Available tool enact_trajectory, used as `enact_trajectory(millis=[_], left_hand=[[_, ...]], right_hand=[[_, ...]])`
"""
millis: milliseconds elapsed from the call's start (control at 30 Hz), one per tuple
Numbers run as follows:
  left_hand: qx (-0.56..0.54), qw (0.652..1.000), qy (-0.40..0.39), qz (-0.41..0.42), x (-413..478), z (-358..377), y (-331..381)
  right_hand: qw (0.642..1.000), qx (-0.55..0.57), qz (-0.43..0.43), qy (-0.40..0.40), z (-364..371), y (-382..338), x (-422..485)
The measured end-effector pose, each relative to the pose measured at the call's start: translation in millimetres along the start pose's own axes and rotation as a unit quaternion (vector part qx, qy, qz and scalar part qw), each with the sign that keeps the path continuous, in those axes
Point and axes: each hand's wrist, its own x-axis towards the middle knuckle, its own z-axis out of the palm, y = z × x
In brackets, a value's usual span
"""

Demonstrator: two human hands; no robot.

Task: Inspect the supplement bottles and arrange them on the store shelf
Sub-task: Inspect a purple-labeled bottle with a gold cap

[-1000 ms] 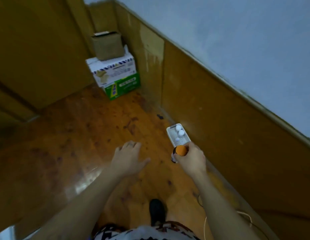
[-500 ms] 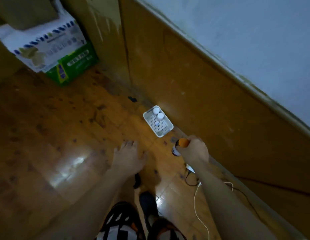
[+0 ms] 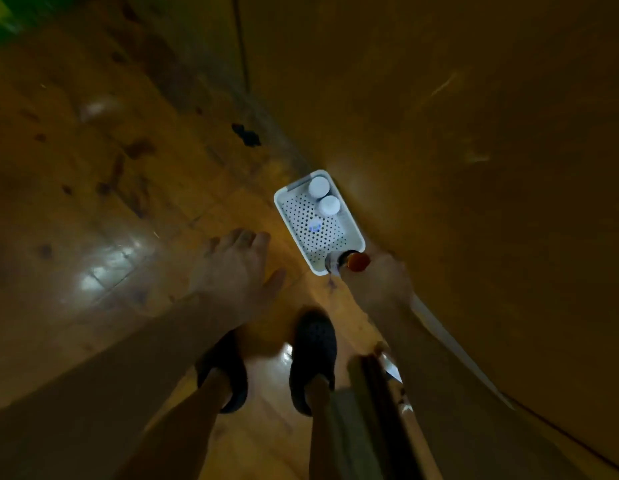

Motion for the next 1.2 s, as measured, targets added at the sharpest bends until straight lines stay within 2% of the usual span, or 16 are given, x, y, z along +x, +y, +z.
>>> enact_trajectory(millis=[200,467,633,900,1067,1200], left_hand=[[-0.063,0.998,0.009,-0.023,114,95,9],[-0.059,0.998,0.035,-0.006,179,171,17],[-0.036,0.997,0.060,0.020,195,176,9],[-0.024,0.998,0.054,0.035,188,169,-1],[0.006,0.998,0.046,0.038,174,141,-5],[0.026,0.997,0.064,0.043,148,104,-9]], right_hand=[[1.000,-0.004,0.003,0.002,89,21,117],[0.992,-0.089,-0.087,0.029,137,35,192],[0.986,-0.125,-0.107,0.039,148,33,208],[0.986,-0.135,-0.092,0.027,158,40,210],[0.990,-0.102,-0.096,0.015,147,36,195],[0.991,-0.060,-0.121,0.026,111,22,154]])
